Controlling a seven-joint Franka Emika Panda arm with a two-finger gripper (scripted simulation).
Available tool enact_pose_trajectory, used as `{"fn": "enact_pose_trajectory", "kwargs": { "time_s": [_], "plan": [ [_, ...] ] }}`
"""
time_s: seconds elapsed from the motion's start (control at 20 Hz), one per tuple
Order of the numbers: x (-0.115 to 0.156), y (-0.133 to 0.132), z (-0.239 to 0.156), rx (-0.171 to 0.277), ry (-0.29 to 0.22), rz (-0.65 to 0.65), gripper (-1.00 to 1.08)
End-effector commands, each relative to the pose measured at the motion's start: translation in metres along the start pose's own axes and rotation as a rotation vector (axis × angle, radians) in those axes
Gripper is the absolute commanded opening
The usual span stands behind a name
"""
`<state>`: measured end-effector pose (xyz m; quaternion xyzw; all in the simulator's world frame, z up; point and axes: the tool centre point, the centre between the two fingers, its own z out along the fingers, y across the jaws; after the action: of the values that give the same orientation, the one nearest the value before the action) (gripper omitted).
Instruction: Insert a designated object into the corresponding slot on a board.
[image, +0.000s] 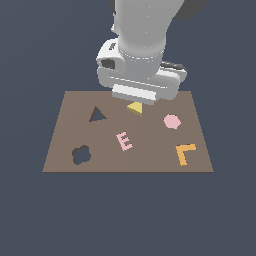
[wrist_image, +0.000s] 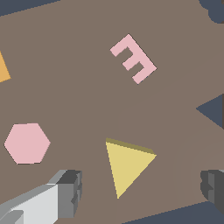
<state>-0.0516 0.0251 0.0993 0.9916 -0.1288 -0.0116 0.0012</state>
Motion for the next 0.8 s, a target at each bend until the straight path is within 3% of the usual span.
{"fn": "enact_pose_trajectory", "kwargs": {
  "time_s": [0.0, 0.75],
  "plan": [
    [-0.007, 0.0, 0.012, 0.002, 0.006, 0.064, 1.0],
    [-0.024, -0.005, 0.049, 0.008, 0.022, 0.254, 1.0]
  ]
}}
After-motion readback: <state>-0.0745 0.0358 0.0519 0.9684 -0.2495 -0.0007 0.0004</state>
